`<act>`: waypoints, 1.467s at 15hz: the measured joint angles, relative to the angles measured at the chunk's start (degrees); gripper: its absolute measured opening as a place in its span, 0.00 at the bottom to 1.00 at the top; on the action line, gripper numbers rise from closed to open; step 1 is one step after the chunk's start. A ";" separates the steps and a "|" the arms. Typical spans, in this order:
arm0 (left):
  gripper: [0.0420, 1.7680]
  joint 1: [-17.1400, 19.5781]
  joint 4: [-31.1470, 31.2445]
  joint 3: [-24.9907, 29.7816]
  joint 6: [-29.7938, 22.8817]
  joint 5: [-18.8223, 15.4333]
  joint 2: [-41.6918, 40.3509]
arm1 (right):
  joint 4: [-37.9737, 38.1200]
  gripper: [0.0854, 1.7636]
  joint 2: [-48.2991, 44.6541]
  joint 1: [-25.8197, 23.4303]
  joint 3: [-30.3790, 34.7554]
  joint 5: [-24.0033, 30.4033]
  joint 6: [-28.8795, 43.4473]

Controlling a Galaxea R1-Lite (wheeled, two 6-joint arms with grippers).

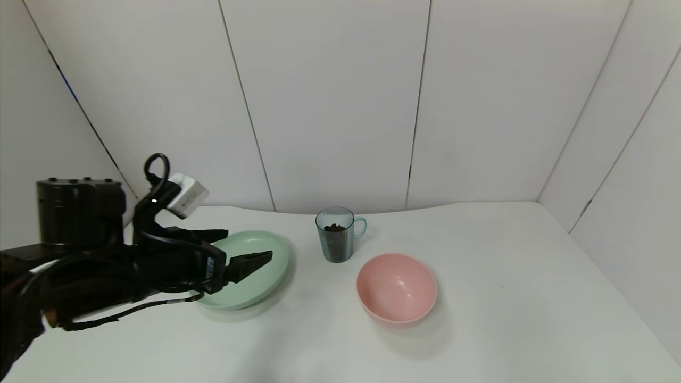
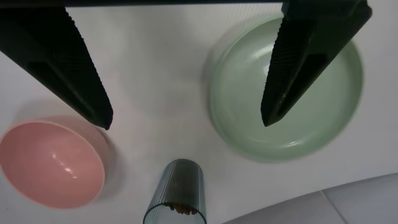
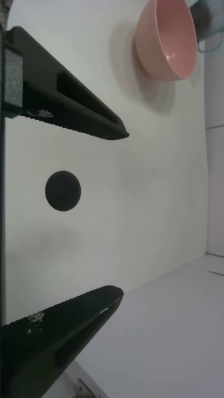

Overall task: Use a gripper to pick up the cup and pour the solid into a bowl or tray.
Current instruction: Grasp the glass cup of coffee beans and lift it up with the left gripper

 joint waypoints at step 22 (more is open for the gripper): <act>0.97 -8.70 -26.82 -13.25 -0.68 5.27 36.97 | -0.02 0.97 0.00 0.00 0.00 0.02 0.00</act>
